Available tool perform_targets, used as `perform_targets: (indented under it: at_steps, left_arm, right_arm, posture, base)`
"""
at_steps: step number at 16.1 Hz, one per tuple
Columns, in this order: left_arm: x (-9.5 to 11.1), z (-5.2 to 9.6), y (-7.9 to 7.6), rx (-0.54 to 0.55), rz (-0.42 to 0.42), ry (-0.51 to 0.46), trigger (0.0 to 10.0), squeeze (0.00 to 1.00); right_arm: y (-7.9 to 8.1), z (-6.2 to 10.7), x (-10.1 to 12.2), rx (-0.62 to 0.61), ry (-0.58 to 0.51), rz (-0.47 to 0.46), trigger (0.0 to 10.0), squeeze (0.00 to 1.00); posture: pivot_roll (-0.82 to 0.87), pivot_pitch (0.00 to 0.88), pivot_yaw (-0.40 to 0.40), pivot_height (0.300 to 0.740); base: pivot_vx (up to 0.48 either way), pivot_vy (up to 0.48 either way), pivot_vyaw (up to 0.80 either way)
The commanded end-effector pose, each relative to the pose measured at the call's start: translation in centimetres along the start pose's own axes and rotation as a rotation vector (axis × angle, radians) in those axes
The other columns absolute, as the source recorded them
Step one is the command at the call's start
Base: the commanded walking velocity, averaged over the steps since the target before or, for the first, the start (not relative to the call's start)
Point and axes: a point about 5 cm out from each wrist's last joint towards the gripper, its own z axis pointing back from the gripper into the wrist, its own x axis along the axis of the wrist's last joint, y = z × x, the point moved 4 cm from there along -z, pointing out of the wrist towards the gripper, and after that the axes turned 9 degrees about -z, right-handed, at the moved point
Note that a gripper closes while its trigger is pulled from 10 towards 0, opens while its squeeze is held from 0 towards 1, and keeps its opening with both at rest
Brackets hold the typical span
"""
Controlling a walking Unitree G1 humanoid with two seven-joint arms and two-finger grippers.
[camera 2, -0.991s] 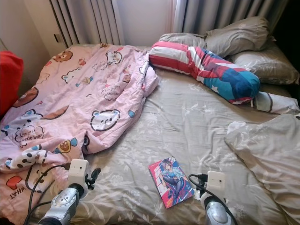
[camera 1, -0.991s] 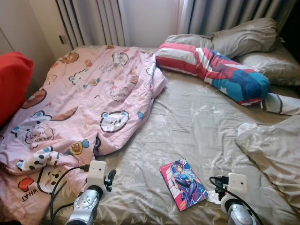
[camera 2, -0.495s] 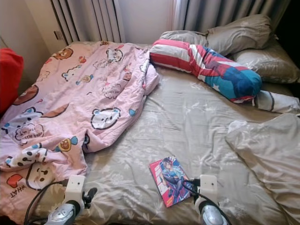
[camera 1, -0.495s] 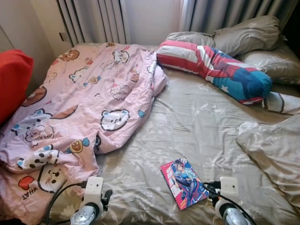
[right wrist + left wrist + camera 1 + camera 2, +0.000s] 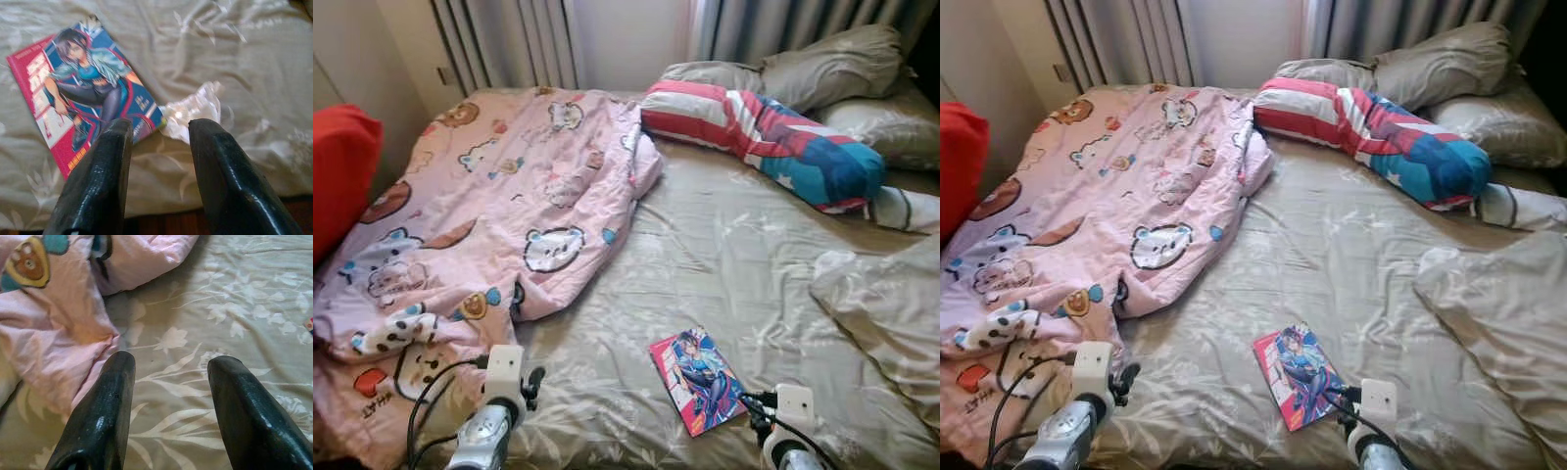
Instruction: Clean up the room
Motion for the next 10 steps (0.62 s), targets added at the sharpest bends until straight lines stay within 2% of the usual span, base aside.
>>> perform_targets:
  at_steps: [1,4,10]
  left_arm:
    - [-1.9,0.6,-0.3,-0.006,0.003,0.068,10.0,0.00]
    - [-3.4,1.2,-0.5,-0.010,-0.008,0.122,10.0,0.00]
    - [-3.0,1.0,-0.7,-0.012,0.007,0.109,10.0,0.00]
  right_arm:
    - [-0.3,0.4,-1.2,-0.011,0.041,-0.003,10.0,0.00]
    - [-0.7,0.5,-1.3,-0.017,0.048,-0.001,10.0,0.00]
    - [-0.7,0.0,-0.3,-0.016,0.035,0.006,10.0,0.00]
  posture:
    - [0.00,0.078,-0.002,0.740]
    - [-0.01,0.060,-0.015,0.740]
    - [0.00,0.078,-0.027,0.740]
  base:
    - [0.000,0.000,0.00]
    - [0.000,0.000,0.00]
    - [0.000,0.000,0.00]
